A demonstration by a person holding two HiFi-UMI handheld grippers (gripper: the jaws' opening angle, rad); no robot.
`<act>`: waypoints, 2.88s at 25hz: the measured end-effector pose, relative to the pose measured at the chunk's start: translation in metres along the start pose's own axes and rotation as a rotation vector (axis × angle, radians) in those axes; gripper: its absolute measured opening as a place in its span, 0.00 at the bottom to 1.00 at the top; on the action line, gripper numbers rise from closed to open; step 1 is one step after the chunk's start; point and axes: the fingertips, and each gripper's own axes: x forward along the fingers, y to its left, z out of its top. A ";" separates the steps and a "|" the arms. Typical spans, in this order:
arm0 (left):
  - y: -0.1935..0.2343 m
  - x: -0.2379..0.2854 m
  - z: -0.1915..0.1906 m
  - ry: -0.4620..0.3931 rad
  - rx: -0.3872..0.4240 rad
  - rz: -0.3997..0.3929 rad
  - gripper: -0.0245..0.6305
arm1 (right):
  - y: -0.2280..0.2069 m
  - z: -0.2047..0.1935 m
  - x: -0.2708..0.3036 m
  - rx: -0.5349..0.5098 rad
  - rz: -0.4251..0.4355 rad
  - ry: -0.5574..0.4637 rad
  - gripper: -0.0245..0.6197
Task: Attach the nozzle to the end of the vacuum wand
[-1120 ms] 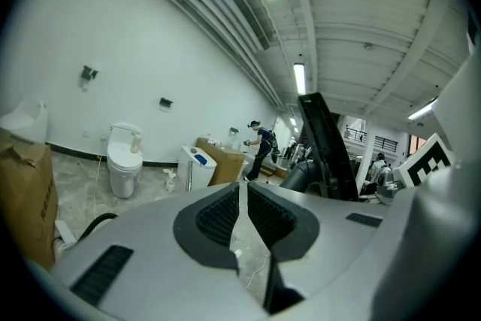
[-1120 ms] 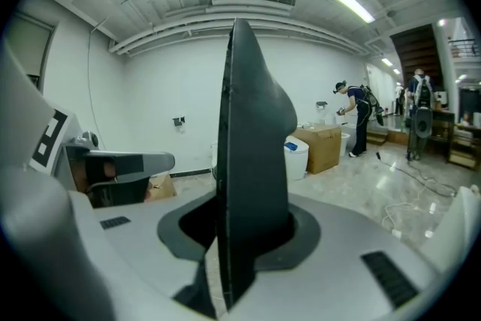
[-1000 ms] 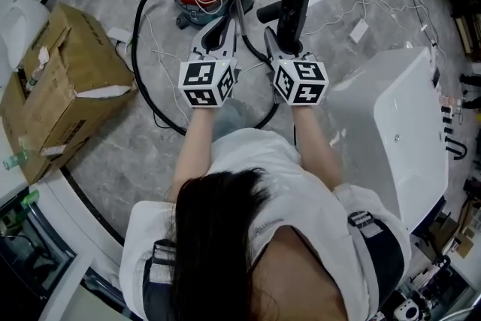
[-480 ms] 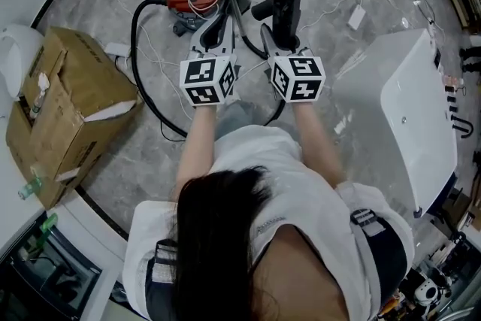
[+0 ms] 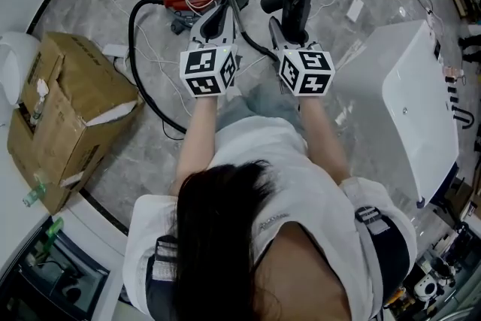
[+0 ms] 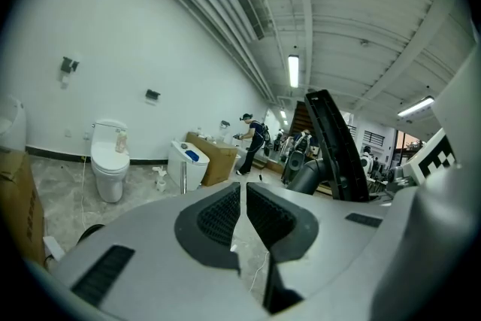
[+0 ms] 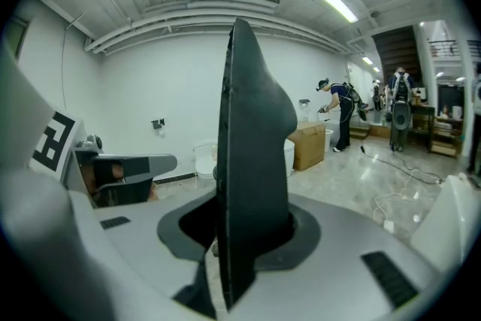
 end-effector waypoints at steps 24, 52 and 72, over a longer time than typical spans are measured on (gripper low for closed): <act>0.017 0.031 0.016 0.021 0.043 -0.039 0.07 | -0.002 0.030 0.037 0.006 -0.006 -0.064 0.23; 0.095 0.279 0.071 0.042 -0.006 0.276 0.07 | -0.121 0.150 0.276 -0.077 0.248 0.016 0.23; 0.113 0.370 0.058 0.156 -0.058 0.452 0.05 | -0.184 0.172 0.371 -0.088 0.404 0.119 0.23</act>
